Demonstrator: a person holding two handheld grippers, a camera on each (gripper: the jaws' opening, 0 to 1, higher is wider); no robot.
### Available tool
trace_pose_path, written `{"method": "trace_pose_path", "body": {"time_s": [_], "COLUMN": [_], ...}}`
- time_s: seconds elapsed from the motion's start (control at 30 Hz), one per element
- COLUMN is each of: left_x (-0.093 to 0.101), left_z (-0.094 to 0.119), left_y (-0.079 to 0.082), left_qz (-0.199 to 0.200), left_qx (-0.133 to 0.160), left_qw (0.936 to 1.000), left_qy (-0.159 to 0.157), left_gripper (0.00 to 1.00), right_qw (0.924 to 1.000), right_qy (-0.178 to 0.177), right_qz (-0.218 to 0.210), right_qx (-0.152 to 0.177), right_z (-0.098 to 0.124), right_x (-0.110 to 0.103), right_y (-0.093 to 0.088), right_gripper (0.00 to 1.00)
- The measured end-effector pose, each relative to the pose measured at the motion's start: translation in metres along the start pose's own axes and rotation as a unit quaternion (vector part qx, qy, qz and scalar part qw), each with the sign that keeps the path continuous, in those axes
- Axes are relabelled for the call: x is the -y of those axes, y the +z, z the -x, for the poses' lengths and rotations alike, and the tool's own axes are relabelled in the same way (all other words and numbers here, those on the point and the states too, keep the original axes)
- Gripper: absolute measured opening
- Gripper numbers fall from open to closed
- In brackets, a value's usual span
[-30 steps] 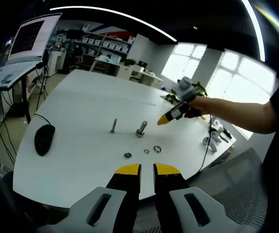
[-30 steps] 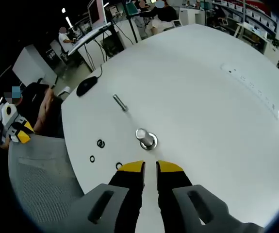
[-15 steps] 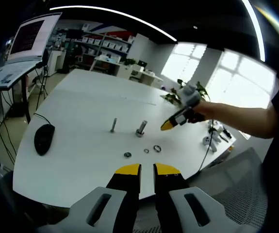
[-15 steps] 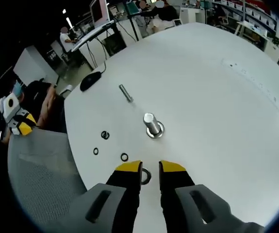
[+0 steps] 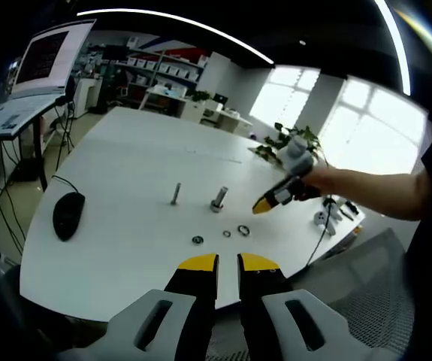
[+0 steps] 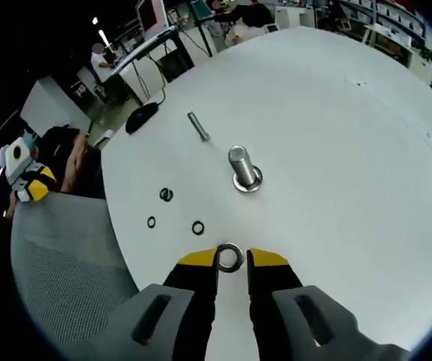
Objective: Place the washer onto the threaded stud by aligning its center hole with the stud, sliding it down to the base, and recovering from edge contact or off-axis alignment until the washer reaches the visible bottom stop.
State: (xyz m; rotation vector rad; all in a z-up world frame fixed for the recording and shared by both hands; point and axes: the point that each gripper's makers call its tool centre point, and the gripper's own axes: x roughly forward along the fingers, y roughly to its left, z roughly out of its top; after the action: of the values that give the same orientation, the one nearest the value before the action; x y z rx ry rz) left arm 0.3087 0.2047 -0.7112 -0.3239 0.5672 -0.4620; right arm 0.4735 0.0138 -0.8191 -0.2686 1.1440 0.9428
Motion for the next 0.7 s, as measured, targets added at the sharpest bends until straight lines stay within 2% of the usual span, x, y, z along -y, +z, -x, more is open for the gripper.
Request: {"method": "trace_pose_path", "body": {"time_s": [0.7], "left_x": [0.000], "left_z": [0.000], "left_y": [0.000], "left_qz": [-0.001], "left_qx": [-0.001], "left_qw": [1.0000], "left_qy": [0.000], "left_gripper": [0.08], "right_qw": [0.9995], "right_qy": [0.022], "right_qz": [0.010], "right_qx": [-0.020], "right_z": [-0.016], "right_x": [-0.022], "right_y": [-0.011], "right_gripper": [0.17]}}
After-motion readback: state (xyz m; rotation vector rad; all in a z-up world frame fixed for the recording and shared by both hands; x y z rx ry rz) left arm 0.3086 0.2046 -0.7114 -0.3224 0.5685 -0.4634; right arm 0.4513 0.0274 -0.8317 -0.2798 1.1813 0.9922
